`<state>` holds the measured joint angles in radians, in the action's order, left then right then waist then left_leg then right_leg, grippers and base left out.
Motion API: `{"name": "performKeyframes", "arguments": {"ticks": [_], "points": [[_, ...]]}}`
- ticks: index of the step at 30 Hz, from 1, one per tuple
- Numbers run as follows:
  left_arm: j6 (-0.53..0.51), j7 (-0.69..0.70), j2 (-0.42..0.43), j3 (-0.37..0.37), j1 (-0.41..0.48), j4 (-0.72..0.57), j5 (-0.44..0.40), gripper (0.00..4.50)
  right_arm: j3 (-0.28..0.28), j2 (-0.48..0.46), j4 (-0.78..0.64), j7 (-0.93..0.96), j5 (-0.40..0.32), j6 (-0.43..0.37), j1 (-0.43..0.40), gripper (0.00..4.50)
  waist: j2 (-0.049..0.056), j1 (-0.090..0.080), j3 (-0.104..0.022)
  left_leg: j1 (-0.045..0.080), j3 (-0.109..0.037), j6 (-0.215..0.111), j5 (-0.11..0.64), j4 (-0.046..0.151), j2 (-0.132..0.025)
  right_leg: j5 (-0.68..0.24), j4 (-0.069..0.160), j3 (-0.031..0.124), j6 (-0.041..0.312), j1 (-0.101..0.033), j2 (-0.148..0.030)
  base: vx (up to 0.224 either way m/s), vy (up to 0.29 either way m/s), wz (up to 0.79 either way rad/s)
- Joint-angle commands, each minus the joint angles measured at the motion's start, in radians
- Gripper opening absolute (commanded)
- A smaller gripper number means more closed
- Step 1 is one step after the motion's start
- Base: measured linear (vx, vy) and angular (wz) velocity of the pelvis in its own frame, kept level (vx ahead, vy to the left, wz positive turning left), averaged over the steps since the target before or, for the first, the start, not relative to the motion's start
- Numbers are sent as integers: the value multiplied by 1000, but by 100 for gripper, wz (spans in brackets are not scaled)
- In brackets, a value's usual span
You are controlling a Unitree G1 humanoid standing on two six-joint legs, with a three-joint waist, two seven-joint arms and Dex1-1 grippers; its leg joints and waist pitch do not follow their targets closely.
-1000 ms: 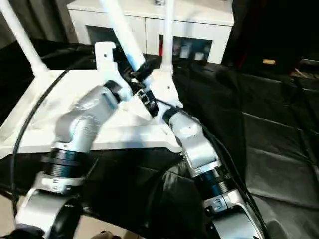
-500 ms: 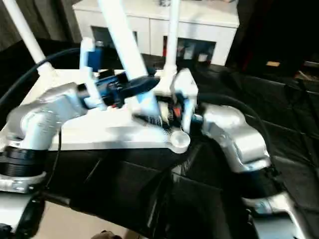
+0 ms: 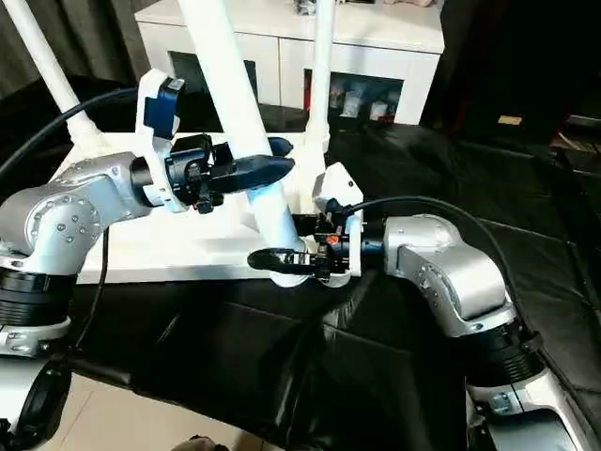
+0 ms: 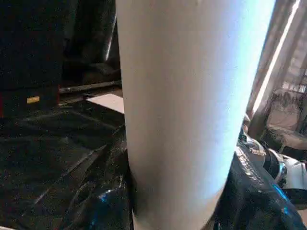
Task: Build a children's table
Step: Insert table leg to table base
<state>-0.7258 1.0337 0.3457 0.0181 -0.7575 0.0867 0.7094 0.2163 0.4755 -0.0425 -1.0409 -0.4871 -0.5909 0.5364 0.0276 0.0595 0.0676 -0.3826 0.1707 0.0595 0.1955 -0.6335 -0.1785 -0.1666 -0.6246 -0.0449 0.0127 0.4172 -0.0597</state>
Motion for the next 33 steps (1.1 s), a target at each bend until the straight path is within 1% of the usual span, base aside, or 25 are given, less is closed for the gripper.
{"name": "performKeyframes", "arguments": {"ticks": [1,3,4,5,6,7,8,9,10,12,13,16,20,21,23,24,25,26,27,28,29,30,31,32,33], "points": [[16,3,7,3,-22,0,-11,188,3,-2,-7,15,7,-15,10,233,-5,2,-81,10,-11,-29,132,74,-36,-214,70,40,222,-62,-64,0,0,0],[14,-50,-8,-10,-29,24,-24,188,-4,-16,5,45,22,0,14,219,-4,2,-81,10,-11,-30,130,75,-36,-207,70,40,225,-63,-65,0,0,0],[-2,-68,-13,-13,-31,31,-25,223,-17,-38,23,94,42,13,21,211,-5,1,-81,10,-11,-25,135,74,-35,-212,71,40,225,-62,-65,0,0,0],[-5,-89,-18,-19,-31,35,-29,244,-21,-52,40,130,66,32,27,210,-3,1,-80,10,-10,-20,137,74,-33,-224,72,40,223,-61,-65,0,0,0],[-3,-104,-22,-23,-31,36,-33,258,-23,-61,50,153,81,45,31,204,-4,-1,-80,9,-11,-15,140,74,-33,-231,72,40,221,-61,-65,0,0,0],[-2,-115,-25,-27,-32,39,-35,264,-24,-66,55,165,92,53,33,201,-5,-2,-80,11,-10,-8,145,74,-33,-241,73,40,216,-61,-65,0,0,0],[9,-154,-40,-36,-34,48,-49,278,-17,-78,77,206,134,91,38,199,-5,-1,-80,11,-10,-6,149,74,-33,-247,75,39,214,-61,-65,0,0,0],[17,-179,-50,-41,-36,55,-58,278,-11,-84,90,231,161,116,40,199,-4,-2,-79,12,-9,1,155,74,-33,-257,76,40,209,-59,-64,0,0,0],[19,-216,-67,-48,-33,57,-66,302,-21,-110,110,279,178,139,44,197,-6,-2,-80,13,-10,3,156,74,-33,-263,77,40,203,-60,-64,0,0,0],[32,-262,-95,-52,-19,50,-78,309,-33,-148,131,349,197,165,47,196,-5,-2,-80,11,-10,2,151,75,-33,-258,76,40,201,-61,-66,0,0,0],[56,-310,-115,-55,-14,54,-99,317,-38,-169,138,387,210,176,48,196,-8,-3,-80,10,-10,0,148,75,-33,-250,77,40,202,-60,-65,0,0,0],[142,-463,-163,-57,-8,87,-191,351,-52,-226,152,494,243,191,48,195,-7,-4,-81,8,-12,-4,137,76,-34,-218,75,40,198,-62,-63,0,0,0],[160,-663,-239,-91,-1,107,-245,358,-53,-286,201,655,335,234,57,195,-6,-7,-84,7,-11,-2,117,74,-32,-182,72,40,202,-63,-63,0,0,0],[166,-690,-251,-95,2,107,-255,358,-52,-294,210,679,349,242,58,195,-8,-7,-84,6,-10,-3,120,74,-31,-182,73,40,202,-64,-62,0,0,0],[188,-705,-281,-80,18,94,-269,358,-32,-310,234,751,410,282,61,195,-8,-6,-84,7,-10,-5,126,75,-31,-201,75,40,193,-63,-63,0,0,0],[198,-748,-308,-69,25,90,-291,358,-22,-328,254,819,455,311,61,195,-7,-6,-83,7,-10,-5,125,75,-31,-201,77,40,192,-61,-63,0,0,0],[201,-769,-317,-65,26,91,-303,358,-21,-335,260,847,471,319,61,194,-5,-8,-82,7,-9,-1,131,75,-31,-202,78,40,192,-59,-62,0,0,0],[201,-769,-317,-65,26,91,-303,358,-21,-335,260,847,471,319,61,194,-6,-8,-83,8,-10,-3,135,76,-31,-197,76,40,189,-61,-62,0,0,0],[213,-784,-331,-65,26,98,-308,358,-10,-338,266,872,495,336,60,194,-8,-8,-83,6,-10,-6,137,76,-30,-197,76,40,186,-62,-62,0,0,0],[230,-810,-350,-66,25,106,-317,358,-6,-349,279,900,518,356,60,194,-7,-9,-82,7,-10,-6,139,76,-31,-194,77,40,183,-60,-62,0,0,0],[243,-833,-362,-71,22,115,-325,358,-12,-363,287,915,517,361,58,194,-6,-10,-82,8,-10,-7,147,76,-30,-196,79,40,181,-60,-61,0,0,0],[251,-847,-369,-74,20,124,-331,330,-22,-379,293,929,512,365,56,194,-5,-11,-82,6,-9,-10,151,75,-28,-197,79,41,180,-60,-61,0,0,0],[253,-849,-370,-75,19,126,-333,324,-26,-384,294,933,510,366,55,194,-6,-11,-81,7,-10,-14,159,77,-28,-207,81,40,174,-61,-61,0,0,0],[260,-855,-371,-77,16,134,-338,324,-31,-392,293,939,506,369,55,194,-2,-11,-82,7,-12,-12,160,77,-29,-205,78,39,173,-62,-61,0,0,0],[264,-857,-372,-78,15,138,-341,324,-33,-397,295,943,509,376,55,194,-4,-14,-81,6,-12,-14,167,79,-29,-206,80,39,170,-61,-60,0,0,0]]}}
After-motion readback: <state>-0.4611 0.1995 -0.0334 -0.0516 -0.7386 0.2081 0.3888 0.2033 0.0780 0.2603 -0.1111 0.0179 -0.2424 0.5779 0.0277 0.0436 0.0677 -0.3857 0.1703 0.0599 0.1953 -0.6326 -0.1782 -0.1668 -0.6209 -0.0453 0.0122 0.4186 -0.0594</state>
